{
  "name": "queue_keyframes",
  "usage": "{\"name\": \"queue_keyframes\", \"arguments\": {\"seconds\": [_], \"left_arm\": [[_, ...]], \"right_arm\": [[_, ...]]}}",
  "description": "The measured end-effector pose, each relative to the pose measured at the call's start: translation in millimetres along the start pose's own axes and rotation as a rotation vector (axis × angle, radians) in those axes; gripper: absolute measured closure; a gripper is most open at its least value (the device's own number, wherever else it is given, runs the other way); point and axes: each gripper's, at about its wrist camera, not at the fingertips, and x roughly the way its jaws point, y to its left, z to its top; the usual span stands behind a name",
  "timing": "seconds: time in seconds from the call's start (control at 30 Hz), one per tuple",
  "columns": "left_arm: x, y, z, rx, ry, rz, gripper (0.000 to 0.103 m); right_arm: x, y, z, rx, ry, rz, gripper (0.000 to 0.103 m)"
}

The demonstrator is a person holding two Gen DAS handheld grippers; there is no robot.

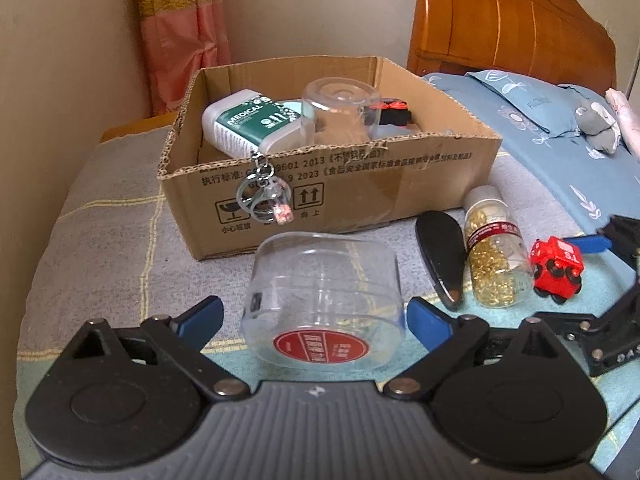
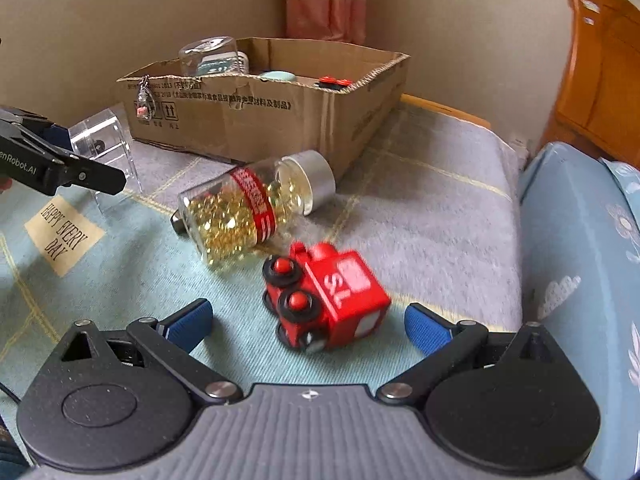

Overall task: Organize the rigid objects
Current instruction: 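Grasp the red S.L train with right gripper while left gripper grasps the clear container, then carry the red train and clear container into the box and open both grippers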

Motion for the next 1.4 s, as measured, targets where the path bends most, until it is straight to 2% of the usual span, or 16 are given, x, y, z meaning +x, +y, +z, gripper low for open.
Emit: {"name": "queue_keyframes", "arguments": {"seconds": [0.1,0.17,0.23,0.27,0.33,0.43,0.7,0.97,1.2,1.4], "left_arm": [[1.5,-1.0,0.8,0.000,0.007,-0.006,0.009],[1.9,-1.4,1.0,0.003,0.011,-0.014,0.010],[2.3,-2.0,1.6,0.007,0.013,-0.016,0.012],[2.8,-2.2,2.0,0.011,0.013,-0.016,0.017],[4.2,-2.1,2.9,0.015,0.018,-0.020,0.026],[5.9,-0.8,3.3,0.014,0.026,-0.026,0.027],[1.2,-5.9,6.3,0.092,0.058,-0.055,0.028],[-23.1,-5.3,24.1,0.168,0.078,-0.107,0.028],[-53.1,-5.4,67.4,0.247,0.020,-0.116,0.027],[-48.7,0.1,117.2,0.285,0.015,-0.106,0.027]], "right_arm": [[4.1,-1.8,5.4,-0.028,0.000,0.027,0.001],[3.2,-2.0,8.0,-0.043,0.002,0.047,0.006],[0.7,-0.6,9.2,-0.061,0.006,0.062,0.017],[-0.8,-0.3,9.6,-0.067,0.008,0.065,0.019],[-3.2,-1.3,10.0,-0.068,0.009,0.068,0.031],[-5.9,-3.6,12.0,-0.061,0.018,0.062,0.048],[-18.3,-3.8,14.2,-0.036,0.029,0.050,0.049],[-48.8,0.4,39.6,-0.067,-0.034,0.057,0.048],[-58.6,3.1,83.5,-0.095,-0.129,0.082,0.049],[-42.1,-1.8,129.0,-0.088,-0.155,0.065,0.048]]}}
